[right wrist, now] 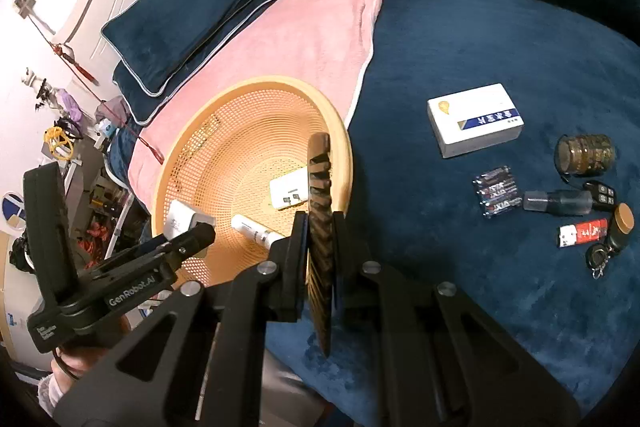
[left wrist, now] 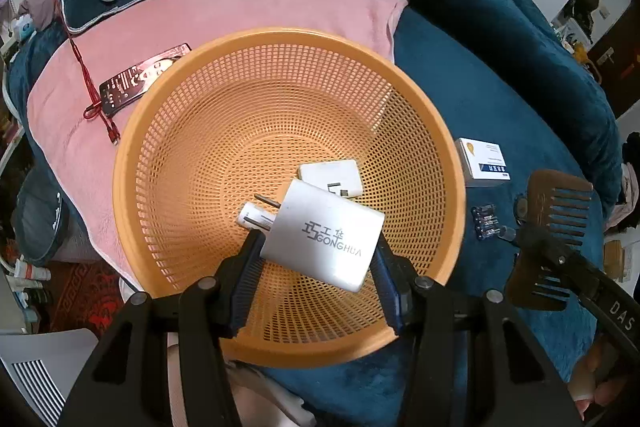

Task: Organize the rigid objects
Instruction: 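Carry the plug adapter and comb over the orange basket, then open both tools to drop the adapter and comb into the basket, then withdraw both tools from the basket toward the remaining items, then grasp the batteries with the left tool while the right tool grasps the black spray bottle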

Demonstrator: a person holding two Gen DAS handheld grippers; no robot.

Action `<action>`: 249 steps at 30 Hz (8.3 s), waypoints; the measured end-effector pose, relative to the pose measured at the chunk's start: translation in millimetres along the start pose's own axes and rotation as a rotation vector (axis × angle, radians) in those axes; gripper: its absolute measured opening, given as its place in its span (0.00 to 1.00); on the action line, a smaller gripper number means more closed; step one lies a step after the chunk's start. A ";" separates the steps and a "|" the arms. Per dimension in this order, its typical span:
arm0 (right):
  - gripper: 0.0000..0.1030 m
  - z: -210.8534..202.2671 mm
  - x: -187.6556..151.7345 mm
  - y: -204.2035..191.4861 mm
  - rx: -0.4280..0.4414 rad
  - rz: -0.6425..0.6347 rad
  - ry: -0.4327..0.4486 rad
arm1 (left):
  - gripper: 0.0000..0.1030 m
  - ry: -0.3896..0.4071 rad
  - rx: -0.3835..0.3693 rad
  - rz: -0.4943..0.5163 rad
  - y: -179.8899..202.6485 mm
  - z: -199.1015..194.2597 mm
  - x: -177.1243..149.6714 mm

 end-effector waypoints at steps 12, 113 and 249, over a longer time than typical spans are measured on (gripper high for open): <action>0.11 21.9 9.7 -16.4 0.018 -0.016 -0.027 | 0.52 -0.029 0.009 -0.025 -15.9 19.1 12.2; 1.00 30.7 -4.6 5.0 -0.072 -0.034 -0.113 | 0.98 -0.071 0.149 -0.012 -25.9 24.8 11.6; 0.27 -4.9 -95.0 178.9 -0.116 0.139 -0.158 | 0.52 -0.188 -0.155 0.458 191.4 98.7 -97.0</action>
Point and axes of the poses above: each gripper's, at about its wrist camera, not at the fingertips, and z roughly the way its jaws point, y to its right, x to its top, the point moved 10 cm from there along z, roughly the way its jaws point, and after that the axes turned 9 degrees about -z, right-handed, at the moved point
